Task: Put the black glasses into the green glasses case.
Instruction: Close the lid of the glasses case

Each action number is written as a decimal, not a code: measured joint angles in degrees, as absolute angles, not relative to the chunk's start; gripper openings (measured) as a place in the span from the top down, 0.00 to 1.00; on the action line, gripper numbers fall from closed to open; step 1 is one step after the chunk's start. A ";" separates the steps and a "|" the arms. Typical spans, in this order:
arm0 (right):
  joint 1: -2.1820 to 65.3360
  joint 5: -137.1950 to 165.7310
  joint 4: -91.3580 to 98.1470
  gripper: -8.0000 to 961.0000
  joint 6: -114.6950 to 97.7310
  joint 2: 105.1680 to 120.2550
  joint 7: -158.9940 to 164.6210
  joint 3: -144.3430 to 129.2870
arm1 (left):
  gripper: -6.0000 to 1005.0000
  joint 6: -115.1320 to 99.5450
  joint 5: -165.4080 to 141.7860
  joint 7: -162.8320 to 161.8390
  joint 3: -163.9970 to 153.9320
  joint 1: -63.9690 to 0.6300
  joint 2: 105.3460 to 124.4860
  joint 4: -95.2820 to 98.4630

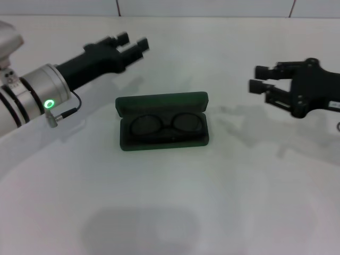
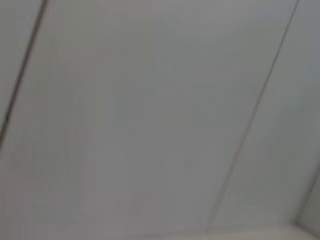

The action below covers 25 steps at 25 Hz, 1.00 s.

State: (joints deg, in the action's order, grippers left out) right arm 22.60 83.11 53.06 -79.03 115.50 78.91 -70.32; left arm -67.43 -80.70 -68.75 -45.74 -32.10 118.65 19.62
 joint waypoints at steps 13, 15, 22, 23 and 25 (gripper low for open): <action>22.25 82.75 45.87 0.54 -78.92 115.70 78.19 -63.19 | 0.35 -62.24 -89.04 -90.36 -59.27 -33.91 114.72 26.20; 21.89 82.49 45.83 0.48 -78.77 115.69 77.81 -63.13 | 0.35 -61.96 -91.53 -91.58 -59.30 -34.36 114.81 26.36; 21.57 82.35 44.49 0.39 -78.53 115.67 76.95 -62.78 | 0.35 -62.20 -95.32 -93.07 -59.81 -35.00 115.48 27.19; 21.57 82.34 44.34 0.39 -78.52 115.66 76.76 -62.68 | 0.35 -62.22 -95.39 -93.19 -60.08 -35.17 115.50 27.20; 21.58 82.32 44.13 0.39 -78.48 115.66 76.49 -62.65 | 0.35 -62.27 -95.43 -93.53 -60.66 -35.50 115.54 27.21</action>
